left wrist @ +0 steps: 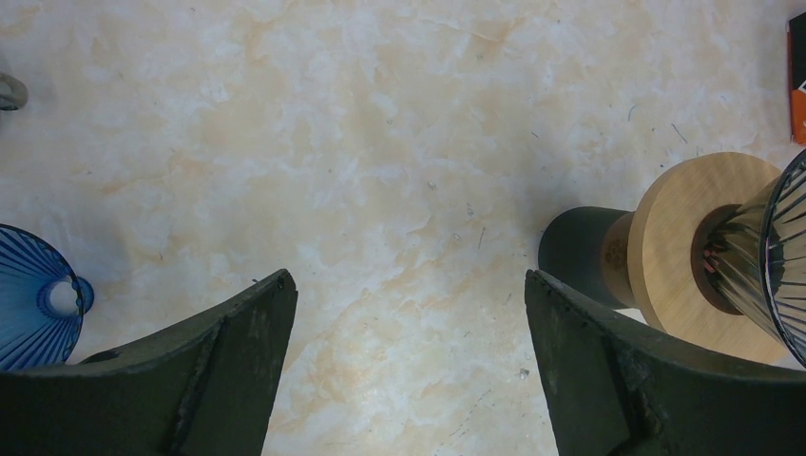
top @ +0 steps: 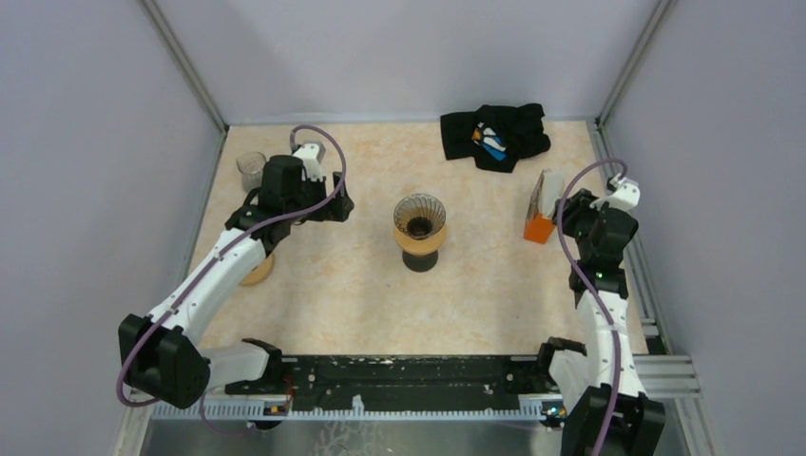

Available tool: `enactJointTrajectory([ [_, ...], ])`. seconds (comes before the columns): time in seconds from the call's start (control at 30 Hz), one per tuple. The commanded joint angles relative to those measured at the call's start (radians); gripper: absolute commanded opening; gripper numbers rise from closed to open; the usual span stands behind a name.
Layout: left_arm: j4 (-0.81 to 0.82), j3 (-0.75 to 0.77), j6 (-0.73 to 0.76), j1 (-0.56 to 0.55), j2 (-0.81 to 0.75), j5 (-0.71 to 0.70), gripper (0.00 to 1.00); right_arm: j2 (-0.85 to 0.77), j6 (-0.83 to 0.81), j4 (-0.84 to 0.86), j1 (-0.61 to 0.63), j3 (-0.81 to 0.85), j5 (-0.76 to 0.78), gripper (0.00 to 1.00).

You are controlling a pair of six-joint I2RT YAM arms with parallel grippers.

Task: Place the coffee filter in the dripper
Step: Pick up a coffee filter from the coffee filter holder.

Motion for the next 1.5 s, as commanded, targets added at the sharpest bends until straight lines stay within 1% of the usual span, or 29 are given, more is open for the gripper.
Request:
enactJointTrajectory([
  [0.0, 0.03, -0.007, -0.001, 0.006, -0.022, 0.01, 0.94, 0.017, -0.011, 0.123, -0.01, -0.002, -0.049, 0.45],
  [0.4, 0.032, -0.009, -0.001, 0.006, -0.02, 0.014, 0.94, 0.1, -0.024, 0.161, -0.01, 0.02, -0.098, 0.41],
  [0.57, 0.032, -0.009, 0.0, 0.005, -0.021, 0.015, 0.94, 0.135, -0.028, 0.172, -0.01, 0.034, -0.112, 0.37],
  [0.7, 0.032, -0.011, 0.0, 0.005, -0.02, 0.016, 0.94, 0.151, -0.031, 0.171, -0.01, 0.048, -0.125, 0.28],
  [0.77, 0.032, -0.011, 0.0, 0.006, -0.022, 0.017, 0.94, 0.149, -0.033, 0.17, -0.011, 0.051, -0.126, 0.26],
  [0.93, 0.034, -0.011, 0.0, 0.005, -0.022, 0.019, 0.94, 0.131, -0.038, 0.143, -0.01, 0.069, -0.131, 0.1],
  [1.1, 0.033, -0.011, 0.0, 0.006, -0.023, 0.02, 0.94, 0.112, -0.055, 0.102, -0.01, 0.097, -0.132, 0.0],
  [1.47, 0.033, -0.011, 0.0, 0.005, -0.023, 0.021, 0.94, 0.076, -0.095, -0.025, -0.01, 0.197, -0.139, 0.0],
])
